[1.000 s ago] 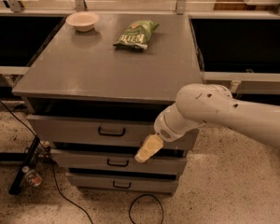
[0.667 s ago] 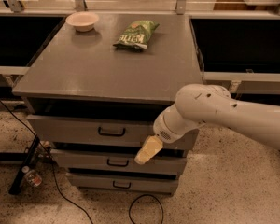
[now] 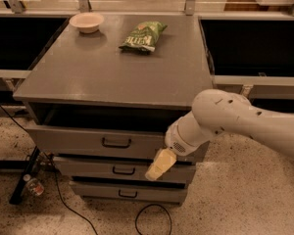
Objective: Open top drawer
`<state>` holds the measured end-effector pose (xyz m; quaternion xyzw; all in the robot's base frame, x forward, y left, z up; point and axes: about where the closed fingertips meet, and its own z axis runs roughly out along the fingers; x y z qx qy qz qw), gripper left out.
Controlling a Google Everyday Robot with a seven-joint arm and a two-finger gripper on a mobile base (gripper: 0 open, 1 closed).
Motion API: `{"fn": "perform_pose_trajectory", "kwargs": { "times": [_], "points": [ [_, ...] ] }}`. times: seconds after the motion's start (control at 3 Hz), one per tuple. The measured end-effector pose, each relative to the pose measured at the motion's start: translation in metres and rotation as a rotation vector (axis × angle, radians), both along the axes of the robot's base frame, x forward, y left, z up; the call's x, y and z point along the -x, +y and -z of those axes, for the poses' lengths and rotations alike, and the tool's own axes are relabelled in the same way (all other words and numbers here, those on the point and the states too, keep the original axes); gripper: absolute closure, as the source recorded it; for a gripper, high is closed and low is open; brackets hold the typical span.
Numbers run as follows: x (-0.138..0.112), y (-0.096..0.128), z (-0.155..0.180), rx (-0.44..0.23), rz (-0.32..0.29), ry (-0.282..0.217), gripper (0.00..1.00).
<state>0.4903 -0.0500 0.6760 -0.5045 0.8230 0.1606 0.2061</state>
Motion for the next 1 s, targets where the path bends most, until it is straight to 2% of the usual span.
{"fn": "perform_pose_trajectory", "kwargs": {
  "times": [0.67, 1.0],
  "points": [
    [0.014, -0.007, -0.004, -0.026, -0.047, 0.019, 0.00],
    [0.021, -0.012, -0.008, -0.040, -0.096, 0.022, 0.00]
  ]
}}
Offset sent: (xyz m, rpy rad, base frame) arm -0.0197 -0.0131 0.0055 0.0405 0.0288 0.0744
